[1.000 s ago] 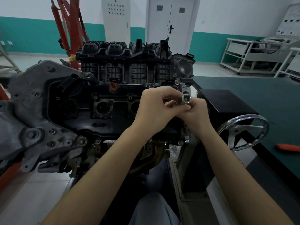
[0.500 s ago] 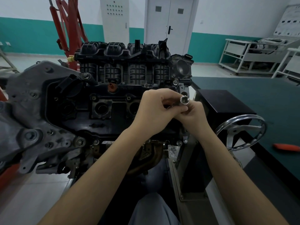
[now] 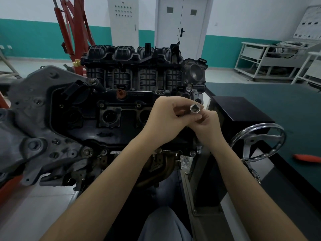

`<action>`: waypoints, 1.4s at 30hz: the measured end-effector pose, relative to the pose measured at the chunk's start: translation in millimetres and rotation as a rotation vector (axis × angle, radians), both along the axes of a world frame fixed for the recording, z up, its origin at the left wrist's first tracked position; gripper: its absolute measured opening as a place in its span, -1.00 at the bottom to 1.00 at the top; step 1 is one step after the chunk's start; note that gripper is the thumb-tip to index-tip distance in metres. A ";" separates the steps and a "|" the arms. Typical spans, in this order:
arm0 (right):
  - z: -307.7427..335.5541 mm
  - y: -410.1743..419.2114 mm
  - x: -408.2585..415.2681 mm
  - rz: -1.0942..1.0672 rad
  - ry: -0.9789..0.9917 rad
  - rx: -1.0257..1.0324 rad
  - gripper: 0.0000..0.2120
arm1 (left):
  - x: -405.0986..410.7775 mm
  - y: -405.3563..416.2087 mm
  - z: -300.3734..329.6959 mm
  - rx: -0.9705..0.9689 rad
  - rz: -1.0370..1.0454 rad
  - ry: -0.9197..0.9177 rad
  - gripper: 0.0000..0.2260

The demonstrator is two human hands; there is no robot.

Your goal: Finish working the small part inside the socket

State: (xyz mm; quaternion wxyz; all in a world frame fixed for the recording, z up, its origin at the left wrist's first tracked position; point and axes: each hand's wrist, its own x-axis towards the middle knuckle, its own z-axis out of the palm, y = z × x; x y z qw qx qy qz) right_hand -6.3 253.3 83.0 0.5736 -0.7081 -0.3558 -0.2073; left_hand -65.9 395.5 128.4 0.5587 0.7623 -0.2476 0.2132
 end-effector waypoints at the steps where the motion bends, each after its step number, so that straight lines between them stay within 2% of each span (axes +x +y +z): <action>1: -0.2 0.3 0.5 -0.012 0.004 0.013 -0.67 | 0.0 -0.2 -0.7 -0.016 -0.006 0.001 -0.81; 5: -2.7 -0.4 4.3 -0.019 0.046 0.070 -0.77 | 2.3 -2.8 -4.7 -0.019 0.096 -0.037 -0.83; 12: 1.4 3.9 1.0 -0.012 0.035 0.035 -0.63 | 2.7 -4.0 -5.5 -0.046 0.045 -0.046 -0.79; 17: 1.7 5.0 1.7 -0.036 -0.003 0.034 -0.68 | 5.6 -5.5 -4.2 -0.012 0.089 -0.056 -0.83; 23: -2.2 2.7 1.6 -0.002 0.034 0.016 -0.70 | 5.9 1.2 -3.4 -0.027 -0.087 0.010 -0.73; 29: -3.8 1.5 3.2 0.026 0.022 0.039 -0.71 | 5.1 1.6 -3.7 -0.015 0.000 -0.031 -0.83; 31: -2.0 0.0 1.9 0.055 0.038 0.001 -0.66 | 4.5 2.3 -3.6 -0.035 -0.051 -0.022 -0.79; 34: 0.2 -0.1 2.4 0.031 0.031 -0.028 -0.69 | 3.8 3.3 -3.7 -0.050 -0.141 0.000 -0.73; 39: -3.7 -0.5 4.3 0.022 0.049 0.050 -0.71 | 3.3 1.2 -4.8 -0.009 -0.014 -0.054 -0.79; 42: -3.1 -1.7 2.2 0.056 0.042 0.022 -0.64 | 4.4 0.8 -5.5 -0.022 -0.032 -0.079 -0.77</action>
